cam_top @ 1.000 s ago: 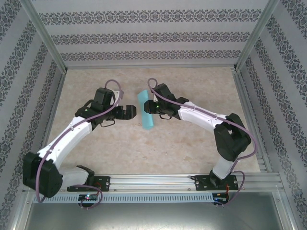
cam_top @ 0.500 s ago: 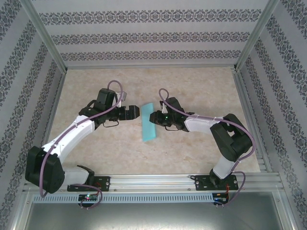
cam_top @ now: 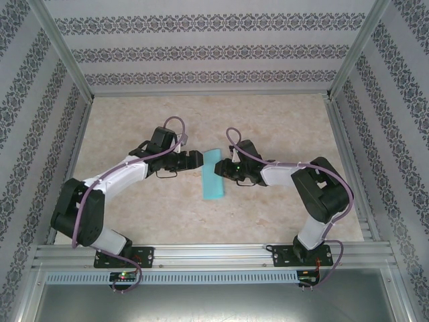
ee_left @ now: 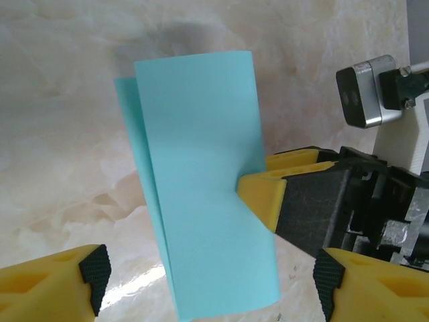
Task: Fold a paper plane with a square sheet of paper (pick it up from the middle)
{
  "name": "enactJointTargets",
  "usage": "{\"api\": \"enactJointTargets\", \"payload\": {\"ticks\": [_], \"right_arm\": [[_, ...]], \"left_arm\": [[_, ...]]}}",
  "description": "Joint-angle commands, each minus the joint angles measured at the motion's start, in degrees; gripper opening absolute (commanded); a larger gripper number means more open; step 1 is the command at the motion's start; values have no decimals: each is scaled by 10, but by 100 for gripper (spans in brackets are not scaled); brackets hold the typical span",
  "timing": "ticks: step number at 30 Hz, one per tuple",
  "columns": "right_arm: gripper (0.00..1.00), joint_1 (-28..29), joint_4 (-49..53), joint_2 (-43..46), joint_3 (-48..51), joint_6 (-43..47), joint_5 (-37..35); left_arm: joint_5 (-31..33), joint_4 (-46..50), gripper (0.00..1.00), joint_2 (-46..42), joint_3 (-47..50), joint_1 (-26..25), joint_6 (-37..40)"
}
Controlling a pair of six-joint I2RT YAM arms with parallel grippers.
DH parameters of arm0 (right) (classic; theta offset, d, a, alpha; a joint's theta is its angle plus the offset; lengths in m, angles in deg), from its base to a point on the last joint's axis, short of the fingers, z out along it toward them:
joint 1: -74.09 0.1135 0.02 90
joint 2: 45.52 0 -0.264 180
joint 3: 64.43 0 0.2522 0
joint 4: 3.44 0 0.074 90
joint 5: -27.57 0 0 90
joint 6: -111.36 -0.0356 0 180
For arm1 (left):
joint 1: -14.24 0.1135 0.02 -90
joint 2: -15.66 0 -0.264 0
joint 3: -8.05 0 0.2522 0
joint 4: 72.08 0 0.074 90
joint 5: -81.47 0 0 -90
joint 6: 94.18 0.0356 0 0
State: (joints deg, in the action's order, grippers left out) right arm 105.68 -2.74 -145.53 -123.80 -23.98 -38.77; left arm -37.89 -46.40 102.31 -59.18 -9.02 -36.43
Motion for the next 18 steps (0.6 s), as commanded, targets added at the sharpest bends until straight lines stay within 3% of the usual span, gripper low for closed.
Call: {"api": "enactJointTargets", "payload": {"ticks": [1,18], "right_arm": [[37,-5,2,-14,2,22,0],[42,5,77,-19,-25,53,-56]], "left_arm": [[-12,-41,78,25,-7,-8,-22],[-4,-68,64,87,-34,-18,-45]]}}
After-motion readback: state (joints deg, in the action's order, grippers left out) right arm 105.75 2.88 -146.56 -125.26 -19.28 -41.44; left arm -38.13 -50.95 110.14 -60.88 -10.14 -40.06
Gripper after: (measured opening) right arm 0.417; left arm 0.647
